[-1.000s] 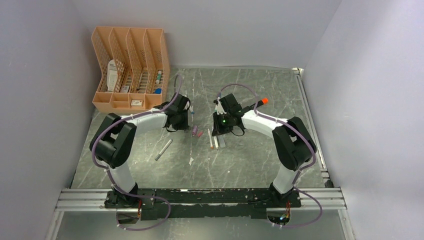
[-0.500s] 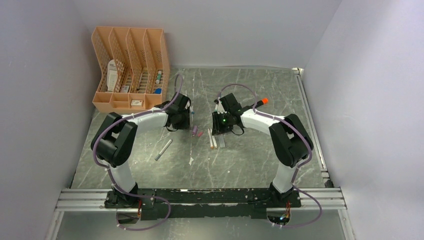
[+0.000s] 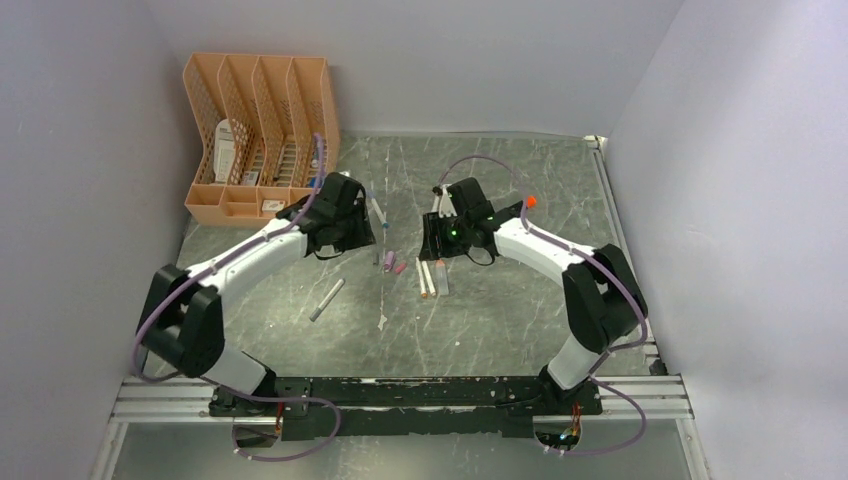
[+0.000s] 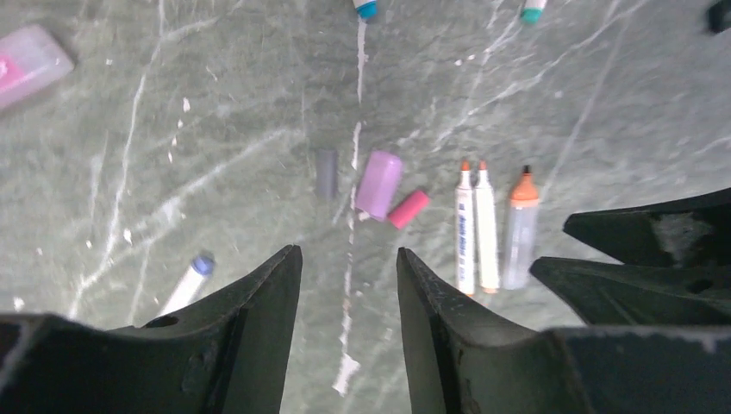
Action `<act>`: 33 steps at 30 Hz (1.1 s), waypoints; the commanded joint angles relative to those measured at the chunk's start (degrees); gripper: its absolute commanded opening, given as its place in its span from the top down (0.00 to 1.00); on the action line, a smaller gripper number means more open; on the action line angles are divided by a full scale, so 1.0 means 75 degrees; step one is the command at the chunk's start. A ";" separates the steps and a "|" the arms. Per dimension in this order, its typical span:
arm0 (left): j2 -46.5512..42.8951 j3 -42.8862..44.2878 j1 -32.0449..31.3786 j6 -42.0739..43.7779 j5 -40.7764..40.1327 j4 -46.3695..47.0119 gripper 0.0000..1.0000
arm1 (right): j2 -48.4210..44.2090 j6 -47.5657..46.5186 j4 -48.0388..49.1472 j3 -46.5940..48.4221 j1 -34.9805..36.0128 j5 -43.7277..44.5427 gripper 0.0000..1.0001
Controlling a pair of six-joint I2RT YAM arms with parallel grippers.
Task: Open the pen caps
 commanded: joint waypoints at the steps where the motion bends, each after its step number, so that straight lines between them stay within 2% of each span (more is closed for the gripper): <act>1: -0.0699 -0.0038 0.0052 -0.2000 -0.0234 -0.0988 0.42 | -0.0577 -0.0153 -0.0297 0.0050 -0.0052 -0.0160 0.49; 4: -0.0966 -0.0175 0.0051 -0.3647 -0.0585 -0.1568 0.34 | -0.0822 -0.0203 -0.0410 0.0055 -0.0051 -0.0245 0.48; 5: -0.0965 -0.0157 0.0050 -0.4388 -0.0679 -0.1941 0.25 | -0.0884 -0.0224 -0.0436 0.0051 -0.0052 -0.0282 0.48; 6: -0.0905 -0.0078 0.0070 -0.4922 -0.0682 -0.2140 0.22 | -0.0940 -0.0241 -0.0469 0.0046 -0.0052 -0.0305 0.48; 8: -0.0651 0.0266 0.0094 -0.6127 -0.0884 -0.2975 0.21 | -0.1049 -0.0274 -0.0519 0.0002 -0.0052 -0.0364 0.48; 11: -0.0207 0.0805 0.0280 -0.7356 -0.0634 -0.3711 0.20 | -0.1227 -0.0294 -0.0579 -0.0085 -0.0052 -0.0404 0.48; 14: 0.0010 0.0975 0.0404 -0.8272 -0.0507 -0.3858 0.19 | -0.1392 -0.0253 -0.0572 -0.0214 -0.0052 -0.0431 0.48; 22: 0.0264 -0.0037 0.1018 -0.9707 0.0346 -0.3346 0.21 | -0.1607 -0.0212 -0.0568 -0.0467 -0.0055 -0.0507 0.48; 33: 0.0217 -0.0693 0.1180 -1.0248 0.0082 -0.3660 0.23 | -0.1449 -0.0246 -0.0294 -0.0581 -0.0052 -0.0870 0.48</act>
